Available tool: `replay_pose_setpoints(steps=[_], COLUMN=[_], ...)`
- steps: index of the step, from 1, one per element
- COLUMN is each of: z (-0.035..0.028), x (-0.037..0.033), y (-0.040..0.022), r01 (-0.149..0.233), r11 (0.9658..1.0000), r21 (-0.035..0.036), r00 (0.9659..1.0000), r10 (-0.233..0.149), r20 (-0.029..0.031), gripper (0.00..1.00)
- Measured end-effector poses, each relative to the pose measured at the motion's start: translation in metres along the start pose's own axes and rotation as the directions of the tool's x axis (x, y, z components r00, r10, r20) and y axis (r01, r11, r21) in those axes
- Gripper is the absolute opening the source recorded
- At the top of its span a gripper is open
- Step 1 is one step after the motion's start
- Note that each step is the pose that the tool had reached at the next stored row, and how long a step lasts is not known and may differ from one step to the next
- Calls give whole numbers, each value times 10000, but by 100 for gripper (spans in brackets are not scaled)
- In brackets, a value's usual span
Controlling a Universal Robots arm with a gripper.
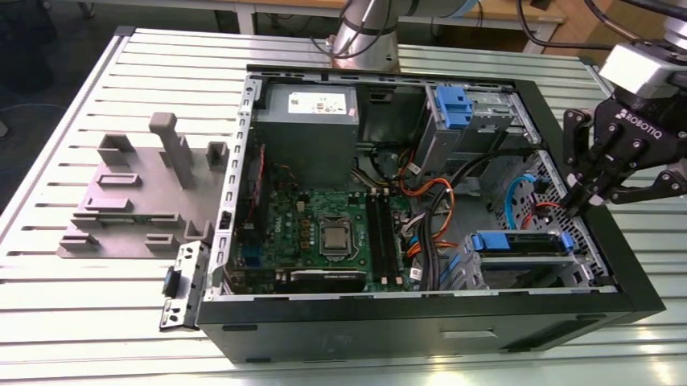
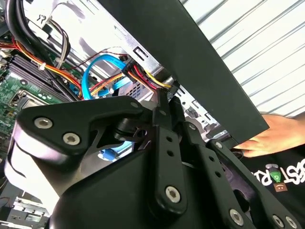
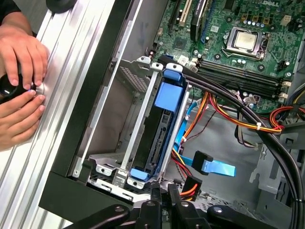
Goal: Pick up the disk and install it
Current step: 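Insert the first disk wire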
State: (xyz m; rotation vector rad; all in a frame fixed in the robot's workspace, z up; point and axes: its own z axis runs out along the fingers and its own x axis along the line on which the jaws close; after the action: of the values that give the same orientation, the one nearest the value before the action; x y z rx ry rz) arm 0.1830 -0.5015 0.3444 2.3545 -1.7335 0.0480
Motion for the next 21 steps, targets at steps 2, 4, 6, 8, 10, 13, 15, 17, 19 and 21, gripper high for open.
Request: replay_pose_setpoints(steps=[2, 4, 6, 8, 10, 13, 15, 17, 19, 21], z=[1, 1, 1, 1, 1, 2, 2, 2, 3, 2], x=[0, 0, 0, 0, 0, 0, -1, -1, -1, -1], y=[0, 0, 0, 0, 0, -1, 1, 0, 1, 1], r01=[3, 4, 4, 4, 5, 3, -6, -10, -13, -14], r11=[10000, 10000, 10000, 10000, 10000, 10000, 10000, 10000, 10000, 10000], r21=[1, 1, 1, 1, 2, 15, 52, 79, 89, 90], r00=[10000, 10000, 10000, 10000, 10000, 10000, 10000, 10000, 10000, 10000], r10=[-3, -4, -4, -4, -5, -3, 6, 10, 13, 14], r20=[0, 1, 1, 0, 1, -1, -13, -22, -25, -29], gripper=[18, 18, 18, 18, 18, 19, 25, 25, 25, 24])
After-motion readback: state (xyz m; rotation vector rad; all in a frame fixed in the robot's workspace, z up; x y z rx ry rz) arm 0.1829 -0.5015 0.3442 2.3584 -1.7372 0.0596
